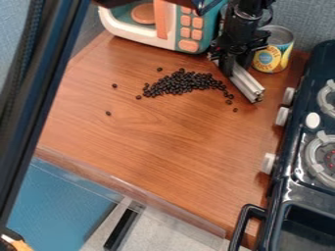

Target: Sweep into pile

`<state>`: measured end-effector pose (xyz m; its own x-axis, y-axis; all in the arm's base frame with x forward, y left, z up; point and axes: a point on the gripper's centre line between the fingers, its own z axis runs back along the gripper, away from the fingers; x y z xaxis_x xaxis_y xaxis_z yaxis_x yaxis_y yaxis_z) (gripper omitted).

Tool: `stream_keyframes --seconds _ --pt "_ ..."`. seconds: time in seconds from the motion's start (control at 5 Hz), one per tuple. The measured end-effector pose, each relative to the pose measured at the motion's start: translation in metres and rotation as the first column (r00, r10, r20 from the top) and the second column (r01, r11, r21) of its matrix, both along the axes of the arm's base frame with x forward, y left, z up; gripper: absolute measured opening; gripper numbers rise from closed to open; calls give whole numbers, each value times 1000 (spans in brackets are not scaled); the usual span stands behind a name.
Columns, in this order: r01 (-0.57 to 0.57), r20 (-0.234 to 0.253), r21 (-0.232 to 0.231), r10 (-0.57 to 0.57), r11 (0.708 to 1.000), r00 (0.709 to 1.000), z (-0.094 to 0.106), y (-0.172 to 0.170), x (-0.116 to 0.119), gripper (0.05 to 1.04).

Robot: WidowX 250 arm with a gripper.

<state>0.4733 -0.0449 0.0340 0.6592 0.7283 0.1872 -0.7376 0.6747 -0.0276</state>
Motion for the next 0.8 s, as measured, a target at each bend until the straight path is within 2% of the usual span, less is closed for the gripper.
stream_keyframes --seconds 0.6,0.8 --pt "6 14 7 -6 1000 1000 -4 -11 4 382" --pt "6 1 11 -6 1000 1000 -11 -10 0 382"
